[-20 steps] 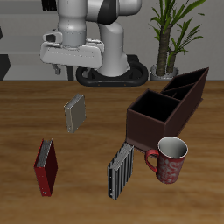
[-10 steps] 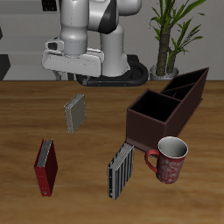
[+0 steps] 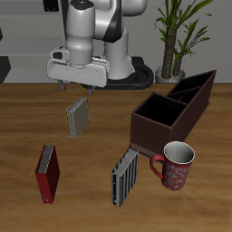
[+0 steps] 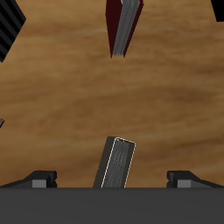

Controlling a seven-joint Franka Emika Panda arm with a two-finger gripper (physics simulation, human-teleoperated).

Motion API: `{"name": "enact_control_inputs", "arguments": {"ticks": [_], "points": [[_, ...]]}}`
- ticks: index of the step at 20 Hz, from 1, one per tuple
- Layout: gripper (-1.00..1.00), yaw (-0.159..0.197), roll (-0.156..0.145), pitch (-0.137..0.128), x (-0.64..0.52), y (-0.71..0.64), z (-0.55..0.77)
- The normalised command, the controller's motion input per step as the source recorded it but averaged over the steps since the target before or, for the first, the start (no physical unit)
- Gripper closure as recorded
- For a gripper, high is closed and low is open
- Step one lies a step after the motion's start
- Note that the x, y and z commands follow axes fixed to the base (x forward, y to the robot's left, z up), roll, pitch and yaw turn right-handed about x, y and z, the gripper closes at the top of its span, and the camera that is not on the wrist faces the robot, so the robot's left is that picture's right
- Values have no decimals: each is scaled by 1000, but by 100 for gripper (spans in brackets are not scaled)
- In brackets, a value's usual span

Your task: Place the yellow book into the left desk caddy's front compartment

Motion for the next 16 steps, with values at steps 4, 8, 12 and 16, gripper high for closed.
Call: {"name": "enact_control_inputs", "arguments": {"ticks": [4, 8, 12, 16], "points": [[-100, -26, -31, 2, -37, -170, -145], [-100, -27, -25, -12, -45, -79, -41], [-100, -28, -18, 8, -31, -1, -115], [-100, -50, -10, 38, 0, -38, -259]]}}
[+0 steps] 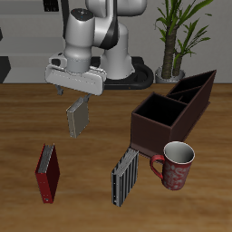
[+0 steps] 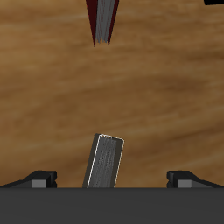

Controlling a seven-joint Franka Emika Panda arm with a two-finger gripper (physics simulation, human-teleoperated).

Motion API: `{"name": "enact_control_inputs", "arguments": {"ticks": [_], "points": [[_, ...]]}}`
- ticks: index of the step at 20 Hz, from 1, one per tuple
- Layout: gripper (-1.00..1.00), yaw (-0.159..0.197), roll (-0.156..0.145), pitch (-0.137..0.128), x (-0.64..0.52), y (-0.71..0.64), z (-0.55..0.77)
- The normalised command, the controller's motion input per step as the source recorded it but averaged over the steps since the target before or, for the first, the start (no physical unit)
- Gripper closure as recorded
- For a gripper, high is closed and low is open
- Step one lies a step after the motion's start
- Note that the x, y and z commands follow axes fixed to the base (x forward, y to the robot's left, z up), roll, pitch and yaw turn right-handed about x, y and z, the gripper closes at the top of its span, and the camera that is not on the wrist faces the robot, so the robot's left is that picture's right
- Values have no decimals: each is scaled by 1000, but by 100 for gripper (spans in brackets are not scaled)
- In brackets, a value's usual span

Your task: Place the yellow book into the left desk caddy's front compartment

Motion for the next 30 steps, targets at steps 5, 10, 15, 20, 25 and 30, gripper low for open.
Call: {"name": "enact_control_inputs", "arguments": {"ticks": [5, 10, 15, 20, 25, 30], "points": [[-100, -25, -16, 26, 35, -11, -140], [-100, -20, 5, -3, -42, 7, -58], [-100, -14, -6, 29, 20, -23, -233], [-100, -12, -9, 26, 8, 11, -183], [-100, -29, -10, 21, -1, -45, -154], [-100, 1, -2, 27, 27, -63, -187]]}}
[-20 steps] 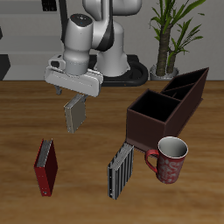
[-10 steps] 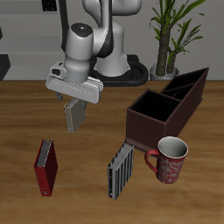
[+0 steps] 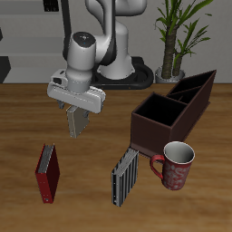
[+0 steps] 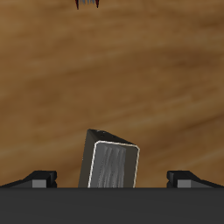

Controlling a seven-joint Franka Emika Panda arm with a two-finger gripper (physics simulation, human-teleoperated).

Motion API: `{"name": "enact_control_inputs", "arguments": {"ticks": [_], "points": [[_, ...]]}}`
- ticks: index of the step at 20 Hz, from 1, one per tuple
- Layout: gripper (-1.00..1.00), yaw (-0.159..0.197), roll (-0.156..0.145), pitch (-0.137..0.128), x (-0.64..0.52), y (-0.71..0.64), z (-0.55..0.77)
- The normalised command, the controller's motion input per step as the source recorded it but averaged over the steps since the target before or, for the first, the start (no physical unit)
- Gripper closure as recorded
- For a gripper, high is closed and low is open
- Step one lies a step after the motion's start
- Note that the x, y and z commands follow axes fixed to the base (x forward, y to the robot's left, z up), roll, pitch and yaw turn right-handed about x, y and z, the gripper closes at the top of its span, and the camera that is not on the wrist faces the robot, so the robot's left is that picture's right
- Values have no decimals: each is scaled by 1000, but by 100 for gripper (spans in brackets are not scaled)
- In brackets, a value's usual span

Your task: Place the yellow book into the left desk caddy's front compartment

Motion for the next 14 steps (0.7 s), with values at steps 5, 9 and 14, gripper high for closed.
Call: {"name": "enact_control_inputs", "arguments": {"ticks": [5, 9, 14], "points": [[100, -35, -14, 18, 10, -40, -109], [100, -11, 5, -4, -27, 46, 36], [100, 7, 13, -16, 13, 151, 237]]}}
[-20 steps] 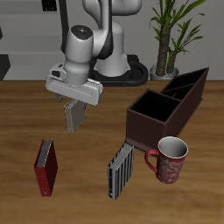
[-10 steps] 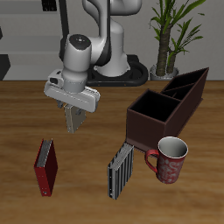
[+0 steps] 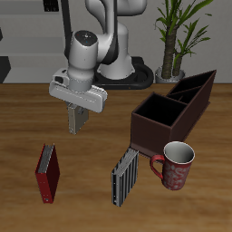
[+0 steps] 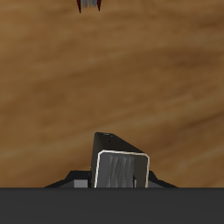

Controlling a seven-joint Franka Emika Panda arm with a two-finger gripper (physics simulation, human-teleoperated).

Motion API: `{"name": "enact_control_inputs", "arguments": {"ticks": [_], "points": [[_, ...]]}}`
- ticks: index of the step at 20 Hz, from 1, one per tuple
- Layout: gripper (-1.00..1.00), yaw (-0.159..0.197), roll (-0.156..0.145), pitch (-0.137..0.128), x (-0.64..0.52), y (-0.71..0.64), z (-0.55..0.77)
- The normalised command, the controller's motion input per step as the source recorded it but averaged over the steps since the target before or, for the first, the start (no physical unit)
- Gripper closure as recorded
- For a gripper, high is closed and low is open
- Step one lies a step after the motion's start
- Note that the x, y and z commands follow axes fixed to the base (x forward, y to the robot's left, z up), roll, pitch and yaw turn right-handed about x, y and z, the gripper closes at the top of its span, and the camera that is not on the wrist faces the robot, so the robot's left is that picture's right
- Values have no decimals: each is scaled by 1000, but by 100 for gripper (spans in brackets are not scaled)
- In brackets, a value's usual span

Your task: Place the yellow book into the left desk caddy's front compartment

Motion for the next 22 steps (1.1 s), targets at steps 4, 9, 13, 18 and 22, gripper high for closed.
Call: {"name": "enact_control_inputs", "arguments": {"ticks": [4, 9, 13, 18, 22], "points": [[100, 25, -8, -4, -96, 222, 362], [100, -6, -9, -6, -114, 209, 345], [100, 18, 2, -18, -89, 402, 285], [100, 11, -18, 18, -8, 414, 159], [100, 20, 18, 4, -92, 286, 79]]}}
